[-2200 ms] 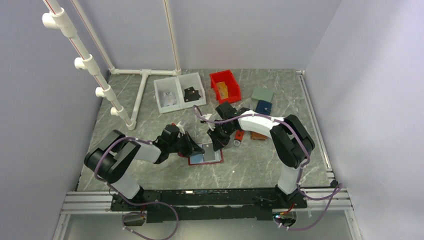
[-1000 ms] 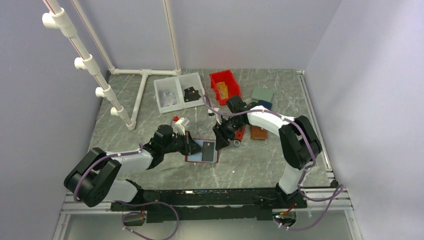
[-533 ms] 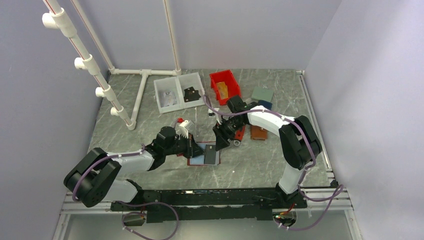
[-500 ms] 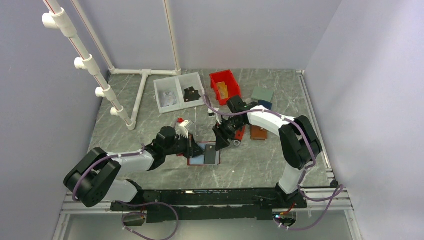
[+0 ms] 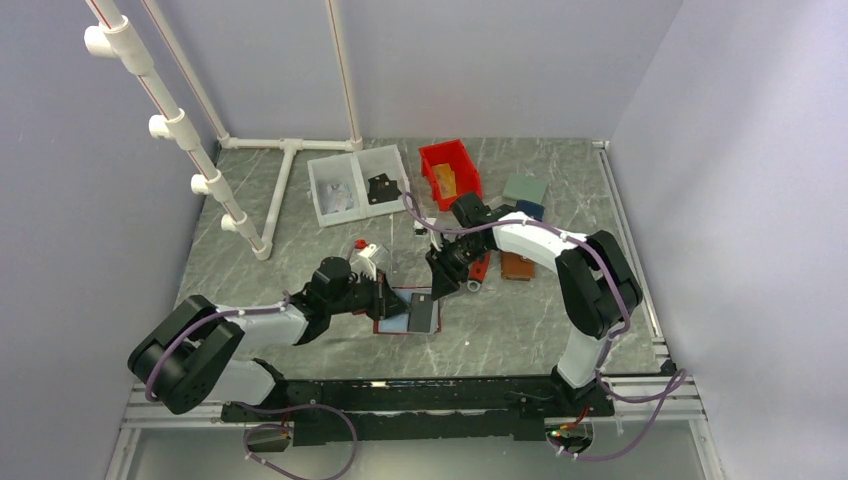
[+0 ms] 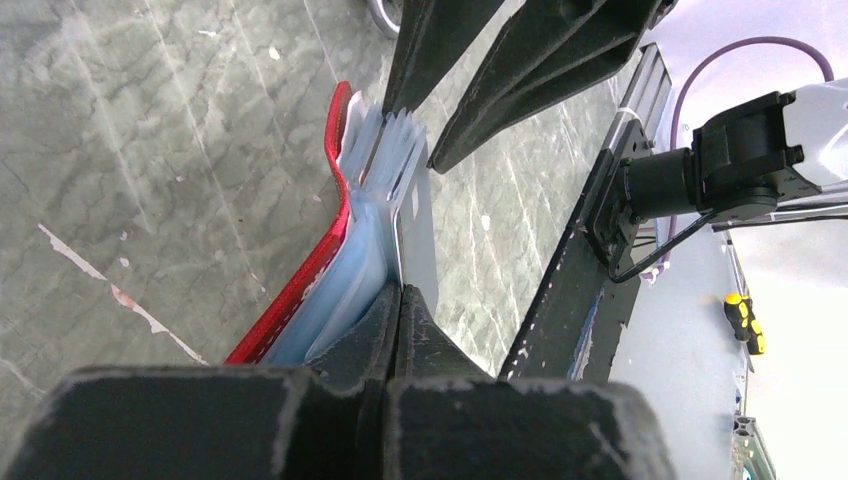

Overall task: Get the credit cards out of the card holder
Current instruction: Remove the credit card from the card holder.

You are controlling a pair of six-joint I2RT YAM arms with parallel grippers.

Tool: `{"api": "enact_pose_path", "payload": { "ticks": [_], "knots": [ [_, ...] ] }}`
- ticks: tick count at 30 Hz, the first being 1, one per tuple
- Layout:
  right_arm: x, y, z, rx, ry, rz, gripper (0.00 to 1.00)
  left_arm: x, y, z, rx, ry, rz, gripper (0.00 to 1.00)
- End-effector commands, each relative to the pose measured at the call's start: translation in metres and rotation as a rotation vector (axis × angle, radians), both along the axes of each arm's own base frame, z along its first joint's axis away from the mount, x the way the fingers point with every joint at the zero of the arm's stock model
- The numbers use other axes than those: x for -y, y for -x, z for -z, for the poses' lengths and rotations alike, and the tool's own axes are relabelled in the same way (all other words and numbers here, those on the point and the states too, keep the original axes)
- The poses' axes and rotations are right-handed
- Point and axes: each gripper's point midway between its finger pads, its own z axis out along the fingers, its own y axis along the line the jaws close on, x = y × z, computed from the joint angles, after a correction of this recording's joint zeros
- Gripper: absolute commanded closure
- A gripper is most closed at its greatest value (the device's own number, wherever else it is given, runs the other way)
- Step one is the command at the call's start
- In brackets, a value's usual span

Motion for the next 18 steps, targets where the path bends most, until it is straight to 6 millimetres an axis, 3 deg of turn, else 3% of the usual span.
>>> {"api": "enact_pose_path", "payload": {
  "ticks": [1, 10, 16, 18],
  "knots": [
    [-0.012, 0.010, -0.009, -0.023, -0.059, -0.059, 0.70, 0.009, -0.007, -0.020, 0.083, 0.069, 0.007, 1.00],
    [-0.013, 0.013, -0.011, -0.031, -0.072, -0.071, 0.88, 0.014, -0.007, -0.019, 0.039, 0.106, 0.008, 0.99],
    [-0.013, 0.013, -0.010, -0.034, -0.069, -0.069, 1.00, 0.022, -0.006, -0.010, -0.027, 0.128, 0.027, 0.80],
    [-0.013, 0.013, -0.008, -0.034, -0.063, -0.066, 1.00, 0.024, -0.007, -0.008, -0.042, 0.132, 0.031, 0.76]
  ]
}}
